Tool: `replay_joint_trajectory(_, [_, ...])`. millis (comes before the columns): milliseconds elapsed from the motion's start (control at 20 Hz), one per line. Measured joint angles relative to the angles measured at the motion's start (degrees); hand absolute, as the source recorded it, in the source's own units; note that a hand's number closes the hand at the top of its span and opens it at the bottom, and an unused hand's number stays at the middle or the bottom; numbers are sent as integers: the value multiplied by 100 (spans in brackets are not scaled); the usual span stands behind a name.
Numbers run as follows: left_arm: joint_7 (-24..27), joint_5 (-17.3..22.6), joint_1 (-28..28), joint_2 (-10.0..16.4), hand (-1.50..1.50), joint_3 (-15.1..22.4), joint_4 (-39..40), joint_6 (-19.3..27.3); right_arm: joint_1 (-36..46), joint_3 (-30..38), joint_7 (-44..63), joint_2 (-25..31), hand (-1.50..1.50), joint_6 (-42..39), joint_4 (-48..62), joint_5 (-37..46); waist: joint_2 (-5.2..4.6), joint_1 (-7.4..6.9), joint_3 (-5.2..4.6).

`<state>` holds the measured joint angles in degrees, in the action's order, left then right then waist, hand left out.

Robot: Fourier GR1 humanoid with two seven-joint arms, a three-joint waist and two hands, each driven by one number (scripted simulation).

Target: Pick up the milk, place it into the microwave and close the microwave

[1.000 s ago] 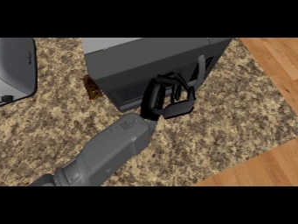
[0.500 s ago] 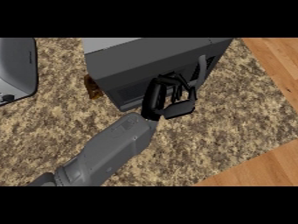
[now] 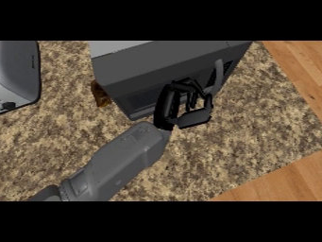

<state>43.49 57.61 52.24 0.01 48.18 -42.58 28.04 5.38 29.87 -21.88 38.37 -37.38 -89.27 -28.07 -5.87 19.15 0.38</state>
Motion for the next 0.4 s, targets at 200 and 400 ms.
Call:
replay_joint_trajectory(200, [36, 68, 40, -3, 150, 60, 19, -19, 119, 31, 20, 106, -150, -59, 169, -85, -13, -24, 0])
replay_joint_trajectory(400, [56, 153, 79, -3, 150, 122, 46, -30, 224, 60, 57, 212, -150, -109, 346, -163, -14, -39, -1])
